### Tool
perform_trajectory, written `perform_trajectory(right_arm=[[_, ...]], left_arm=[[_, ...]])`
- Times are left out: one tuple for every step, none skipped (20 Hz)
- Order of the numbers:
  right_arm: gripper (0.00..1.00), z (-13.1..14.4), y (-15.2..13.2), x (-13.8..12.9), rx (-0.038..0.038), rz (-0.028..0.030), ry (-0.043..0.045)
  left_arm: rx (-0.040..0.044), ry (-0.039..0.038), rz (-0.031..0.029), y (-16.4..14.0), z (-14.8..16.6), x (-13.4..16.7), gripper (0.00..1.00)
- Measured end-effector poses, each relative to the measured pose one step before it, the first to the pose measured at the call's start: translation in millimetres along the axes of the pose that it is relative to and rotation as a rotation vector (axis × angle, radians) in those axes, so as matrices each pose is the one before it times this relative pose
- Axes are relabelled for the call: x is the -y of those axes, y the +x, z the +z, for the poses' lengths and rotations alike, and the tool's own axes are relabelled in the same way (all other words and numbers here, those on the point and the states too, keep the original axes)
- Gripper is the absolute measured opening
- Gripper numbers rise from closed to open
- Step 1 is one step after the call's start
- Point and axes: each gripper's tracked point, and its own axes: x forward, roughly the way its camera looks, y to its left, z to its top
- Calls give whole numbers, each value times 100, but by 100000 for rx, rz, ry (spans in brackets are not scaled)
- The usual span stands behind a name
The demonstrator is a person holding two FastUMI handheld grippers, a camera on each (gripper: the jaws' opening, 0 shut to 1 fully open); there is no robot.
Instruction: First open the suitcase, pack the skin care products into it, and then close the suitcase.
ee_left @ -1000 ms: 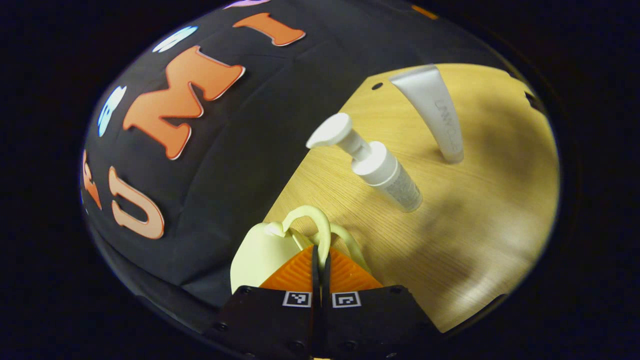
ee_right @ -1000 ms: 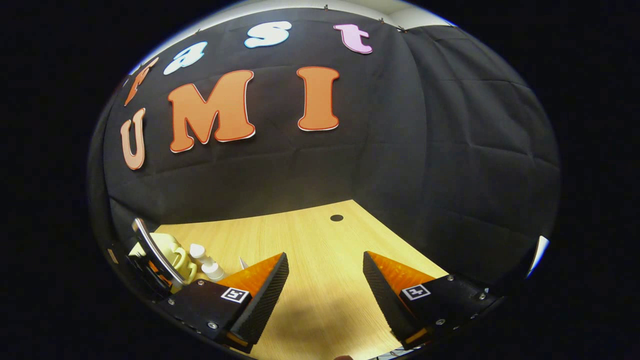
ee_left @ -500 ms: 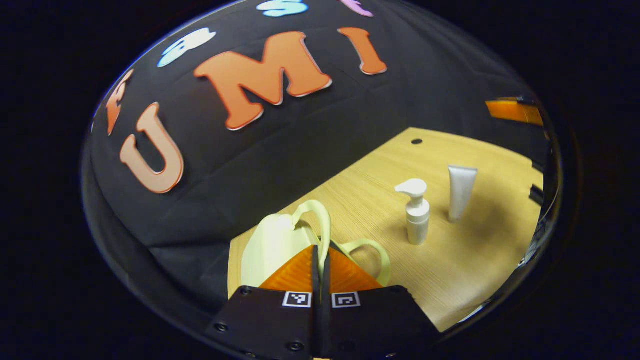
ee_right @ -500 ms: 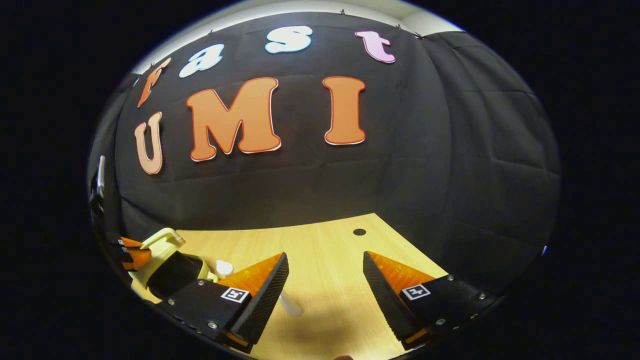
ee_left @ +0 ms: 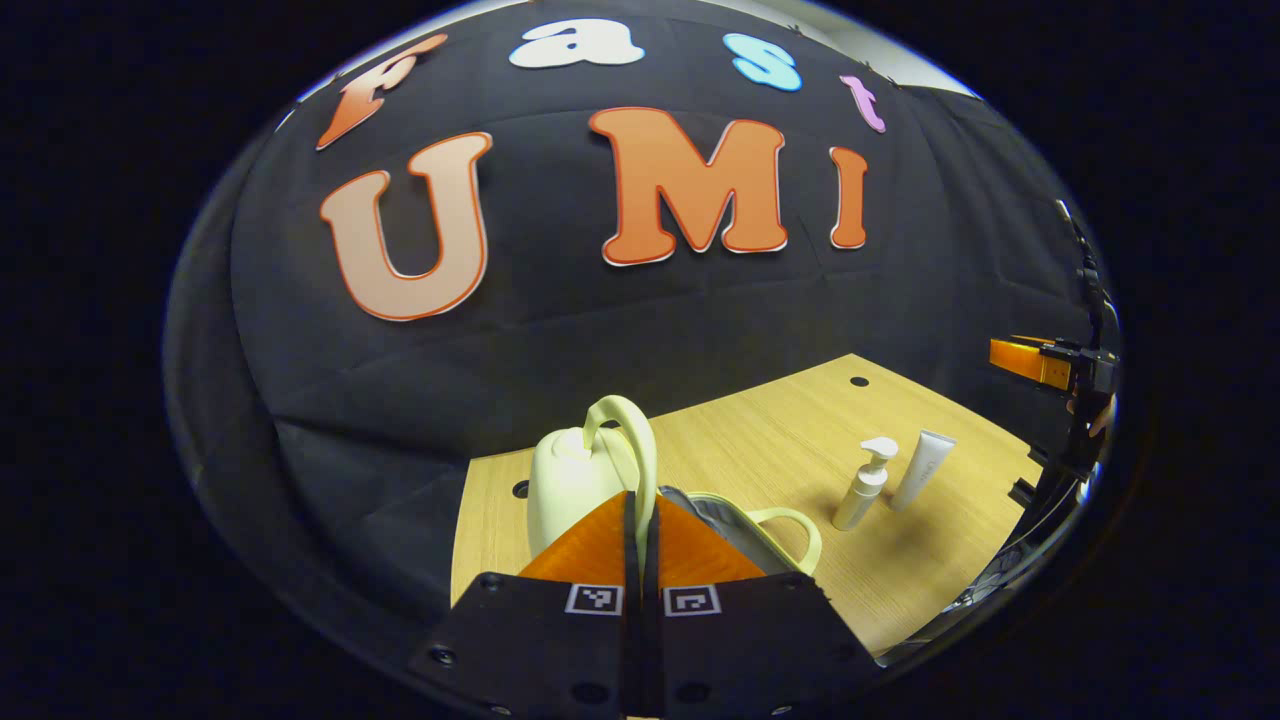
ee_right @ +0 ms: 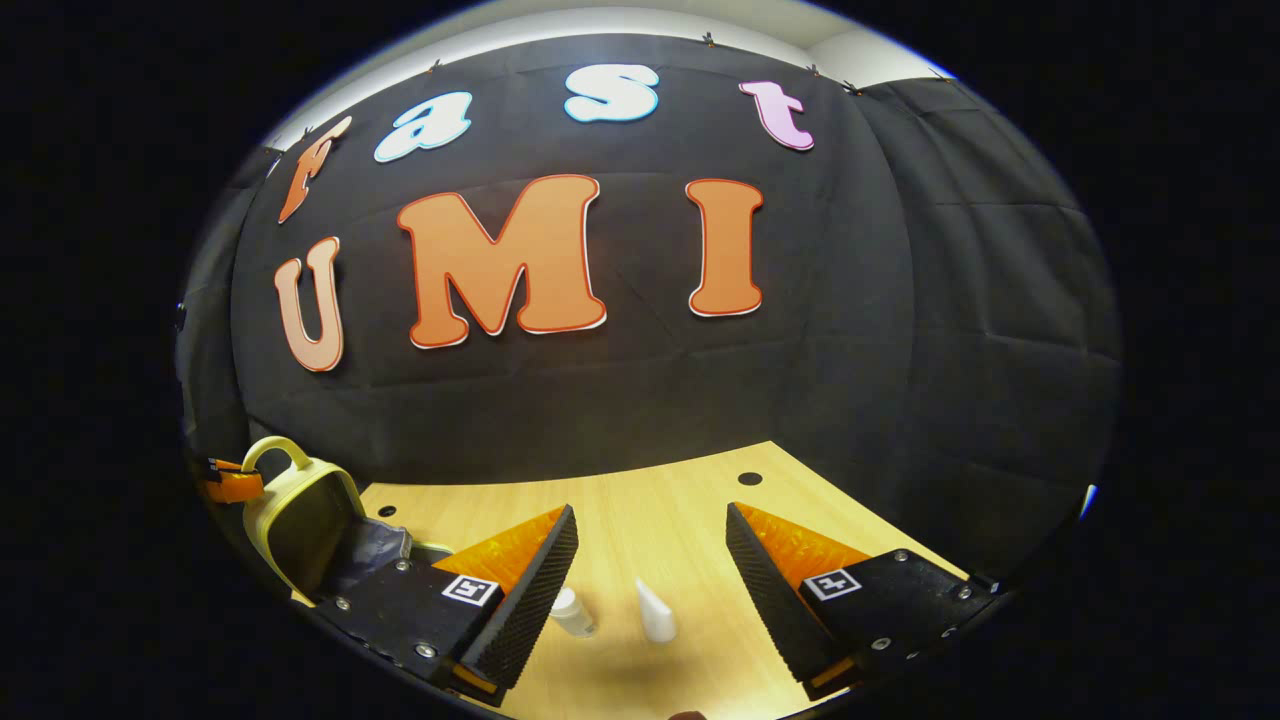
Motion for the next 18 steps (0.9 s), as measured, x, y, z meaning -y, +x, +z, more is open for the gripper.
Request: perform_trajectory(right_arm=[[95,88,-507,-1051,12,108,833],[95,25,-477,-1028,26,-57,408],[95,23,-592,-1103,354,-196,-82],[95,18,-576,-994,640,-357,-455],[95,134,-602,-1029,905,-349,-260],[95,97,-568,-862,936,-734,231],[95,55,-662,-851,552,-847,929],[95,1,-689,-806,465,-612,1619],[95,103,-744,-778,644,-472,1760],[95,49,-618,-656,595,-799,1087],[95,-50,-453,-456,161,-1076,88],[95,-309,-382,-264,-547,-1261,-450],[95,-188,-363,-283,-763,-920,-258],[95,59,-328,-349,-124,-534,160],[95,238,-261,-295,572,-444,132],[95,126,-91,-203,920,-242,-249],[95,379,-50,-232,1190,-18,-673],[95,142,-1,135,315,-882,-1362]], left_arm=[[-17,-2544,-469,-337,-364,-1243,1],[669,-2799,-878,-407,-130,-1389,0],[1211,-3002,-747,-356,-72,-1207,0],[995,-4226,-1035,-421,-309,-1641,0],[1062,-4672,-1212,-263,-306,-1476,0],[-333,-4846,-816,-521,-578,-1869,0],[570,-4087,-708,-369,-281,-1523,2],[401,-5209,-1449,-162,-298,-1247,1],[241,-5320,-2159,-35,-463,-1128,0],[267,-5455,-1456,43,-417,-1953,0],[-707,-5270,-1550,130,-510,-1856,1],[-327,-5484,-1369,20,-650,-1859,0],[-1082,-5326,-271,372,-765,-1595,0],[-411,-4358,-561,105,-840,-1660,1],[-696,-3750,-579,249,-784,-1471,0],[-661,-3647,-546,-230,-677,-1884,0],[-656,-3187,-741,-192,-567,-1531,0],[-551,-2758,-956,132,-779,-2052,1]])
